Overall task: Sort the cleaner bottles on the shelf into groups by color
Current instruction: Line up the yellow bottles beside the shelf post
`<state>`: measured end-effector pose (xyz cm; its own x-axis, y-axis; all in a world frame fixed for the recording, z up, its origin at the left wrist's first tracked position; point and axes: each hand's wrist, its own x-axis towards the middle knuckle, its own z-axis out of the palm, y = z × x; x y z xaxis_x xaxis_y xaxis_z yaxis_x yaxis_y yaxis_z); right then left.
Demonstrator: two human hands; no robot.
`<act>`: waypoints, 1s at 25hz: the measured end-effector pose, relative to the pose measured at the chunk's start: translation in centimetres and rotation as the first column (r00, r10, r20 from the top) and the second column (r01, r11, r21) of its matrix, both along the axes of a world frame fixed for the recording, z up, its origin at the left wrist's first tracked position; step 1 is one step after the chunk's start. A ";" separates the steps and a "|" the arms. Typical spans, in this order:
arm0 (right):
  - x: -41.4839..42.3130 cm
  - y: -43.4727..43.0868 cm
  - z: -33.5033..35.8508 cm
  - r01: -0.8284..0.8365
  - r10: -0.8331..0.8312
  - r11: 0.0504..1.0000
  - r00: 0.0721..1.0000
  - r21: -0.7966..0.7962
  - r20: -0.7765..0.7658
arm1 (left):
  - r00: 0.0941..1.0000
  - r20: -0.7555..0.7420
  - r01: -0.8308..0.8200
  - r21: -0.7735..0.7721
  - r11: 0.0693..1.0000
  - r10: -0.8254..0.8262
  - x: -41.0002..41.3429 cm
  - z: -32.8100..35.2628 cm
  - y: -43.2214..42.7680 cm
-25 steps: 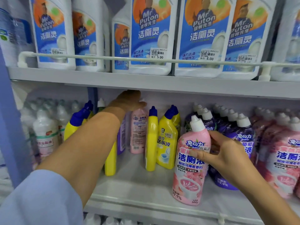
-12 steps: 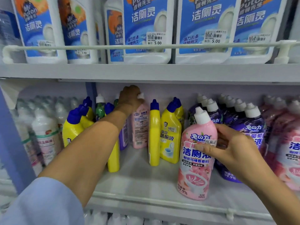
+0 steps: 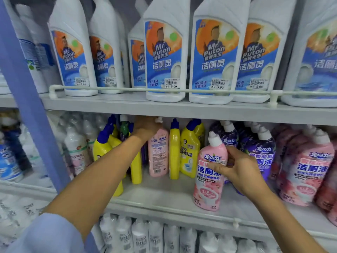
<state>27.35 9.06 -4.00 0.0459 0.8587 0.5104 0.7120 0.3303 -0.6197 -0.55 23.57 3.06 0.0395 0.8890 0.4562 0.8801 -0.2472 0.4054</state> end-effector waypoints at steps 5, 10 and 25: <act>0.5 0.4 0.6 -0.038 0.037 0.998 0.999 -0.054 -0.023 | 0.999 -0.037 -0.031 -0.223 0.974 0.023 -1.2 1.3 -2.2; 0.7 0.5 0.3 -0.042 0.044 0.999 0.995 -0.023 0.085 | 0.996 0.051 -0.060 -0.166 0.984 0.069 -0.2 1.5 -4.4; 9.4 -3.5 1.8 0.015 -0.009 0.999 0.991 -0.037 0.136 | 0.995 0.088 -0.056 0.012 0.998 0.054 8.4 -0.7 -11.2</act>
